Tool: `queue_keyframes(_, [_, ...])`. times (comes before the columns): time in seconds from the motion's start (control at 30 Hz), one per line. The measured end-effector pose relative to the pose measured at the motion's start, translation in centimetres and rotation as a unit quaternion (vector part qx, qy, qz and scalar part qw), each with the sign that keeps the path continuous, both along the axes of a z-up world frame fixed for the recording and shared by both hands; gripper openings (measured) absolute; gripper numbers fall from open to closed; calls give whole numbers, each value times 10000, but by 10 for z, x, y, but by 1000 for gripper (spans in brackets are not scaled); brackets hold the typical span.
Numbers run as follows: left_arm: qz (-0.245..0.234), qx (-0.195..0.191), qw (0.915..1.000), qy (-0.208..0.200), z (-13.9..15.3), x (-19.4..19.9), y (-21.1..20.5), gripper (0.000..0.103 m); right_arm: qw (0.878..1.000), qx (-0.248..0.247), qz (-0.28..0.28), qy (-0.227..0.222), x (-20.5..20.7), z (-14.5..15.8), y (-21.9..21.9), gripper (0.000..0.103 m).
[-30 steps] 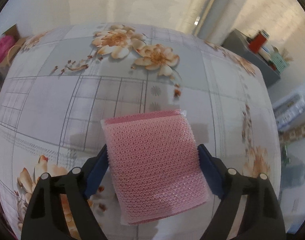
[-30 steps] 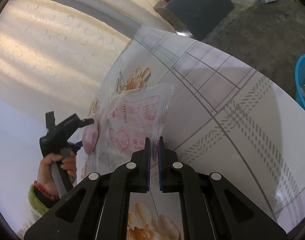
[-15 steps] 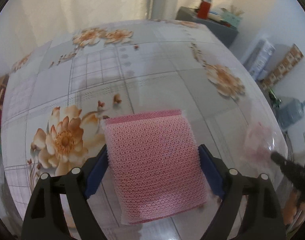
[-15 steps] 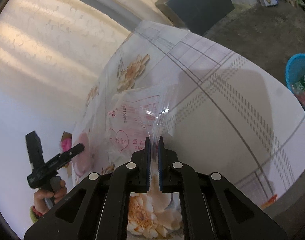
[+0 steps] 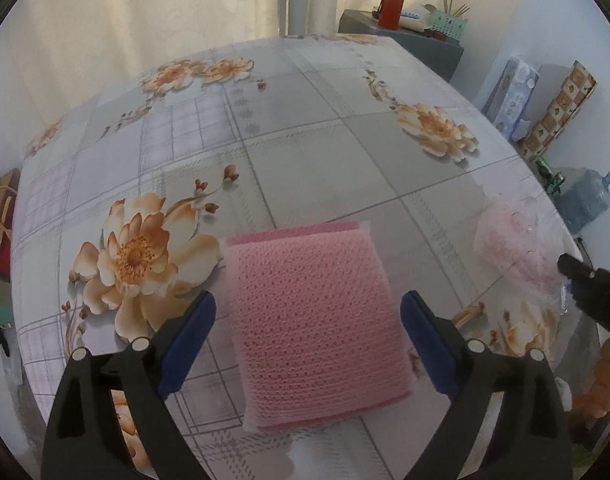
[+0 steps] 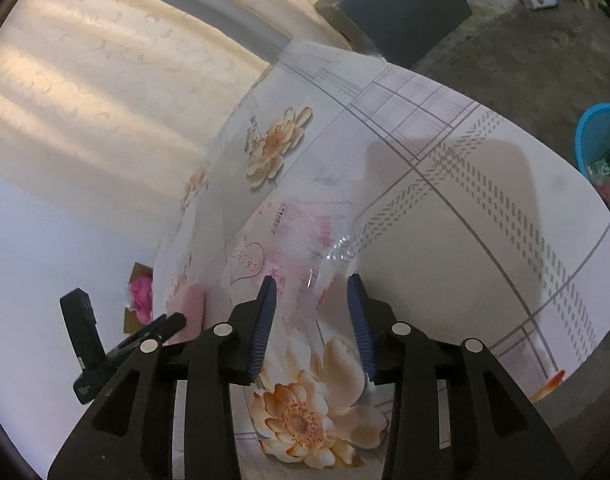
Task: Collect trash
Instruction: 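Grasp the pink sponge with the left tool while the right tool holds the bag, then carry the sponge and bag with both tools over the blue wastebasket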
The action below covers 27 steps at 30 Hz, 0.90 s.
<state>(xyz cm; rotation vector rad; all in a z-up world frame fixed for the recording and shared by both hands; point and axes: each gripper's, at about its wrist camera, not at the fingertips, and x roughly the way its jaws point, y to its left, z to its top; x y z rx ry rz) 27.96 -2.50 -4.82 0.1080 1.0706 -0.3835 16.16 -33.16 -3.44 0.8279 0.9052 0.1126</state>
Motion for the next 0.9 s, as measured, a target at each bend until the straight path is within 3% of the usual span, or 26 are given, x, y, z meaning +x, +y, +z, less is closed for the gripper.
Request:
queue_keyframes(0.17, [95, 66, 9999, -37, -5, 1, 4, 91, 10000, 24, -29, 53, 6, -2, 3, 36])
queue_keyframes(0.4, [47, 198, 9996, -181, -9, -3, 6, 86, 9997, 88, -112, 178, 7, -9, 1, 9])
queue_keyframes(0.9, [81, -63, 9981, -611, 17, -15, 14, 82, 9998, 0, -143, -110, -4, 8, 1, 6])
